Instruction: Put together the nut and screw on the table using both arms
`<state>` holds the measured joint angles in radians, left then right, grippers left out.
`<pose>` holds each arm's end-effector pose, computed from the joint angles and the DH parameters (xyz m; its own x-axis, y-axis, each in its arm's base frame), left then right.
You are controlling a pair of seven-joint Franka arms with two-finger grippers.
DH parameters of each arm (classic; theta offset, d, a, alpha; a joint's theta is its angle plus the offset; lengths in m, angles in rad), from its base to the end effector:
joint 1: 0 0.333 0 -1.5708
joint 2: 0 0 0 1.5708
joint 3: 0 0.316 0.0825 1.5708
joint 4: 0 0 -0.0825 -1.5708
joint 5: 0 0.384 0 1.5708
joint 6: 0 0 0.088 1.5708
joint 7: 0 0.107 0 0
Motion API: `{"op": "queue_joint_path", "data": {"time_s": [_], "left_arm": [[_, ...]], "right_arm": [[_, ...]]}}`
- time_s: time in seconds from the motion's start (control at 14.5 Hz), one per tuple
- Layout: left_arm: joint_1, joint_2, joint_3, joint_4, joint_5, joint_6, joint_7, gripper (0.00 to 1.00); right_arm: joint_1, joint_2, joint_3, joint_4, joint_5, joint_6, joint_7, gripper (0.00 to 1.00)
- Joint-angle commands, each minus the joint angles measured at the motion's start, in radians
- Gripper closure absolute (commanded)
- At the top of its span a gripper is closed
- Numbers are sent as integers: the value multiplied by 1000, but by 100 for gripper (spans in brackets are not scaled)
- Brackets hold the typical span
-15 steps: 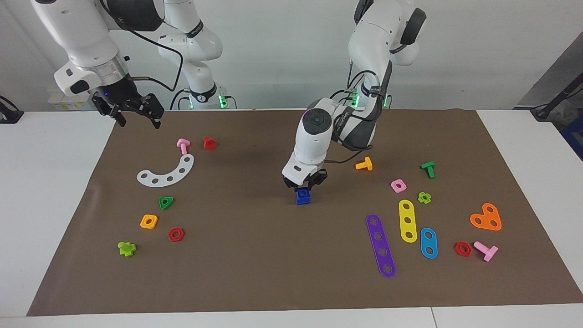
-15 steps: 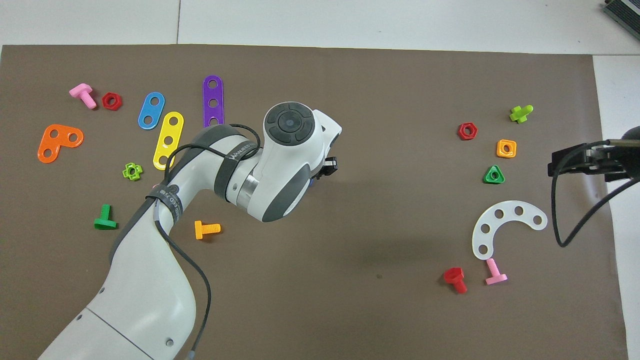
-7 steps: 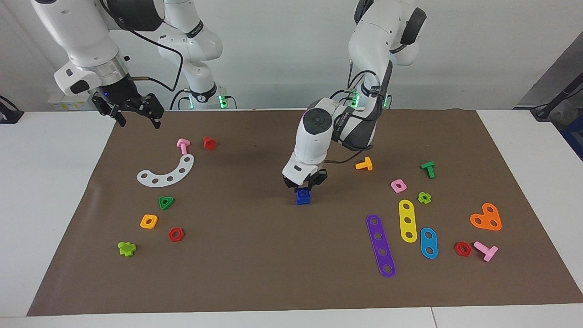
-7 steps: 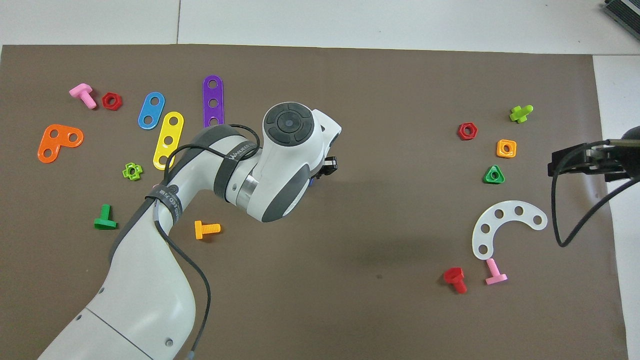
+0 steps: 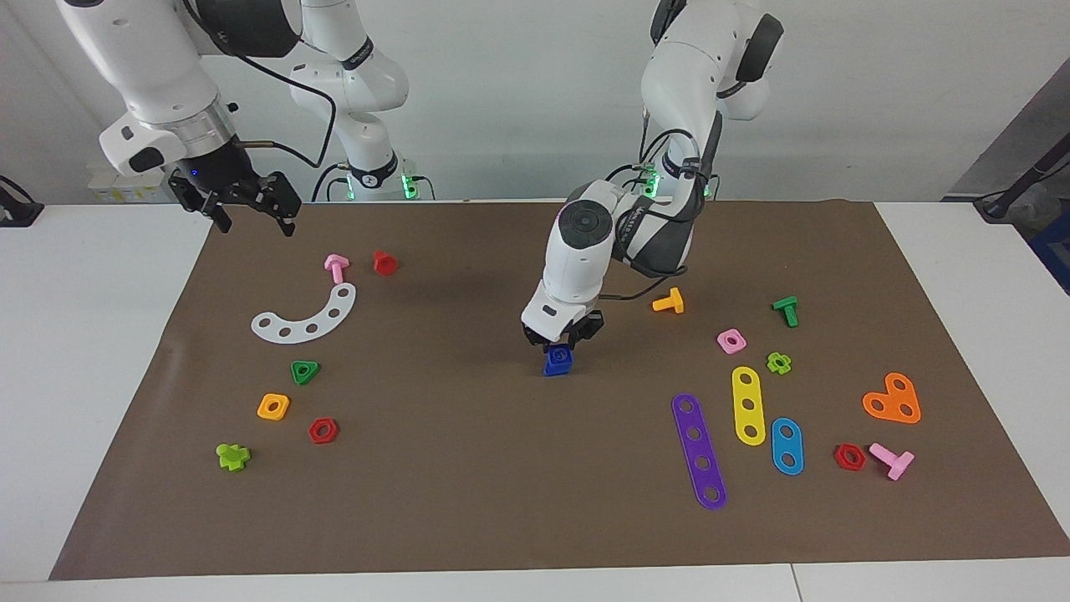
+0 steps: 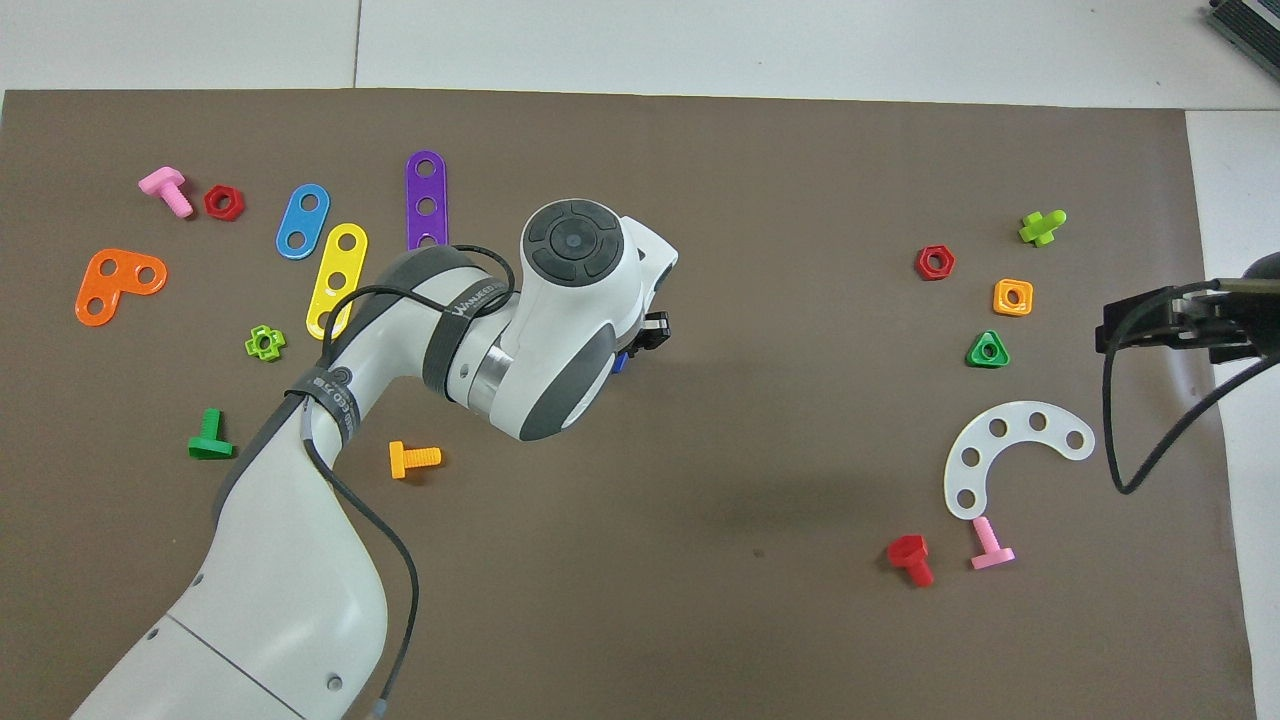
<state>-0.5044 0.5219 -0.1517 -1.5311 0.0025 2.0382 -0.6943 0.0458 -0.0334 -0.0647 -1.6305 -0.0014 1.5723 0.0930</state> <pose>0.5592 -0.4107 0.3559 0.9970 0.0552 -0.0542 0.0579 -0.9971 0.0500 0.5432 -0.0110 0.6148 0.9934 -0.1116 -0.0248 -0.1116 -0.9938 0.0015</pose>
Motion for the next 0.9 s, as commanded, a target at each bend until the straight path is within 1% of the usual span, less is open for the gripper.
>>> {"op": "queue_joint_path", "data": {"time_s": [0.0, 0.41, 0.55, 0.83], "left_arm": [[1, 9, 8, 20, -7, -24, 2, 73], [-8, 9, 8, 3, -6, 54, -1, 73], [-8, 10, 9, -21, 4, 91, 2, 73], [-6, 6, 8, -34, 4, 59, 6, 73]], "right_arm": [[-10, -11, 6, -12, 11, 2, -24, 0], [-10, -11, 5, -12, 12, 2, -24, 0], [-10, -11, 6, -12, 12, 2, -24, 0], [-10, -11, 6, -12, 12, 2, -24, 0]]}}
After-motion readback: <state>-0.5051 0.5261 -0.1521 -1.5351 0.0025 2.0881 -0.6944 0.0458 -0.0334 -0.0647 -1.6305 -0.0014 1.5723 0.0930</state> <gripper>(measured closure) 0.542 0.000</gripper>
